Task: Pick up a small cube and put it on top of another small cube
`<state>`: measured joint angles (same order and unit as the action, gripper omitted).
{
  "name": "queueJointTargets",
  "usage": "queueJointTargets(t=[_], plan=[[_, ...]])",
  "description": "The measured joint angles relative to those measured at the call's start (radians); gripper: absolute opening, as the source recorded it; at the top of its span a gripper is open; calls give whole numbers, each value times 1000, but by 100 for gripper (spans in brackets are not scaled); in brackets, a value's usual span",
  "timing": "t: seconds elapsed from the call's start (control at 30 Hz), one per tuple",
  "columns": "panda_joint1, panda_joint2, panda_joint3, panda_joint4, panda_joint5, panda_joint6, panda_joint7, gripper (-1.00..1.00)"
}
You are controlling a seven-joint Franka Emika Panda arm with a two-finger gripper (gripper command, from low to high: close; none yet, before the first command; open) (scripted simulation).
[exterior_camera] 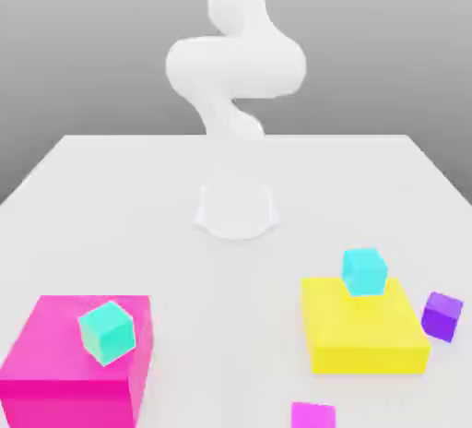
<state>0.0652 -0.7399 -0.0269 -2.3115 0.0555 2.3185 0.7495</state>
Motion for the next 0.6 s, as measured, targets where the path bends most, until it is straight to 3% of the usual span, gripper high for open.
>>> queueJointTargets(t=[0.23,0.6], plan=[[172,176,-54,-31,155,46,-141,0],[361,449,-38,-76,351,111,-326,0]])
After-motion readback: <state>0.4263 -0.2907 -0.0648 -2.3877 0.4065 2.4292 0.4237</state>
